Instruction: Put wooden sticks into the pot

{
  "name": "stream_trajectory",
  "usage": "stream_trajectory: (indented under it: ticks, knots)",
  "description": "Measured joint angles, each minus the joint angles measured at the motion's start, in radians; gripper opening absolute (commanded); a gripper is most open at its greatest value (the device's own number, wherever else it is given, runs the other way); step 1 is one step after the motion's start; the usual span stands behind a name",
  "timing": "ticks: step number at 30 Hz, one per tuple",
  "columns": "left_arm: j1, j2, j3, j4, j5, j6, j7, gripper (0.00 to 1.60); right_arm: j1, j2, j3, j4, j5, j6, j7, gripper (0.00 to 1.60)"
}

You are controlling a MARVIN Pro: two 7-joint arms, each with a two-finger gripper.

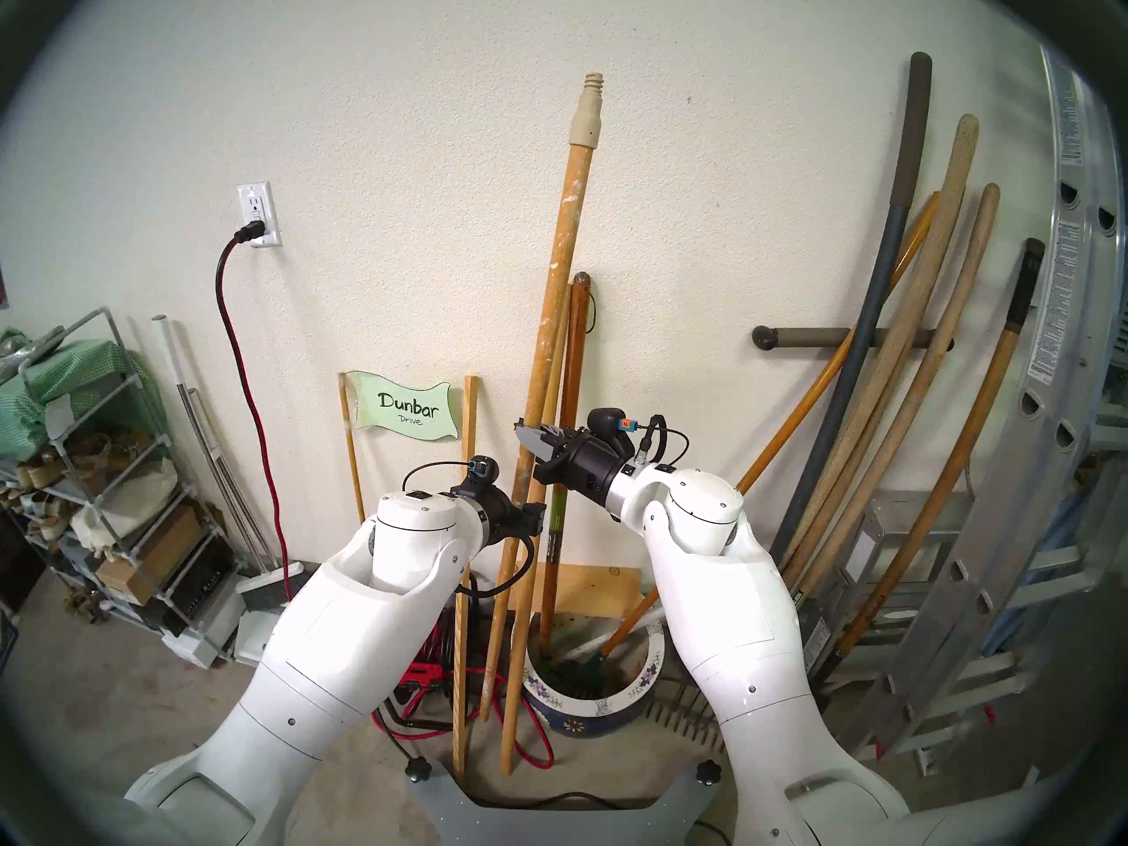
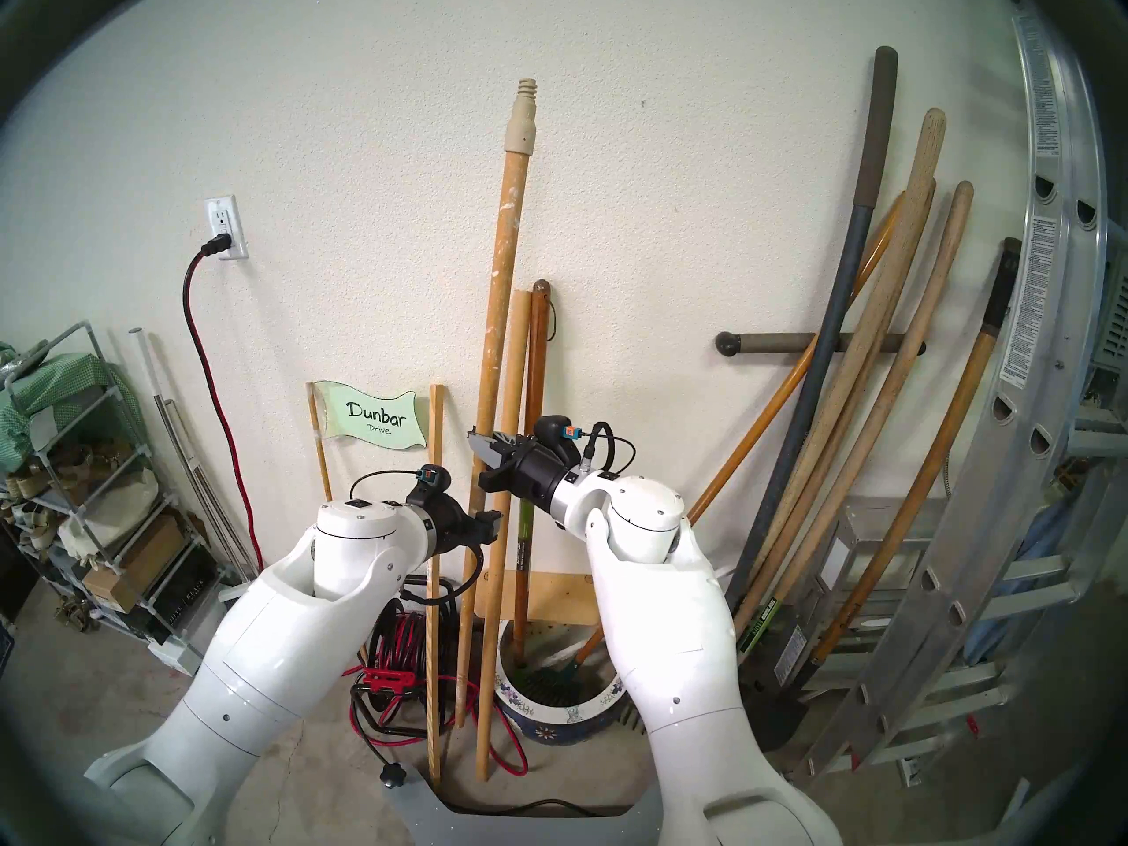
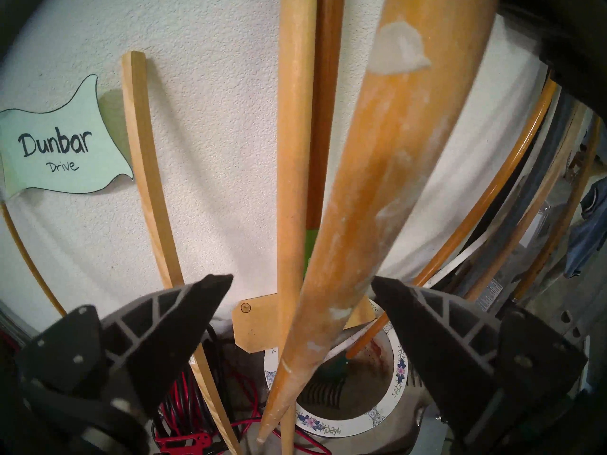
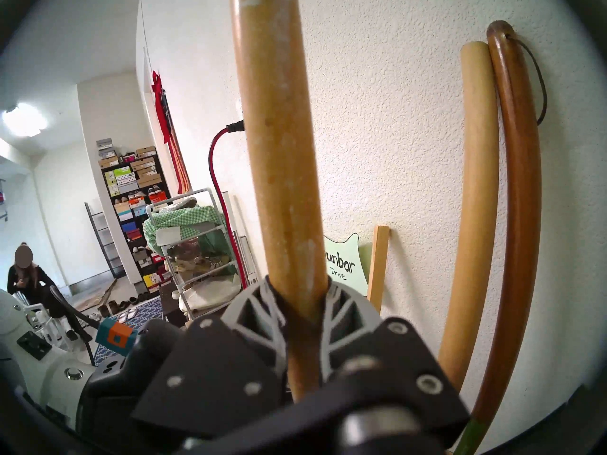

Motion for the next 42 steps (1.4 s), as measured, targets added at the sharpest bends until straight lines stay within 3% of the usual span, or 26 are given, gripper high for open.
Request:
stream_trajectory:
  ticks: [23,32,42]
  knots:
    - [-0.005,-0.014,0.007,-0.001,-0.012,0.042,0.031,1.60,0.014,0.000,0.001,0.003,-0.001,0.004,0.005,0.00]
    - [-0.028,-0.020,0.050,0.080,0.002,0.053,0.025,1.60,0.018,-0.001,0.001,0.006,-0.003,0.004,-0.002,0.00]
    - [0.072,-0.017,0.056,-0.054,0.026,0.080,0.117,1.60,0.025,-0.002,0.001,0.013,-0.002,0.004,-0.010,0.00]
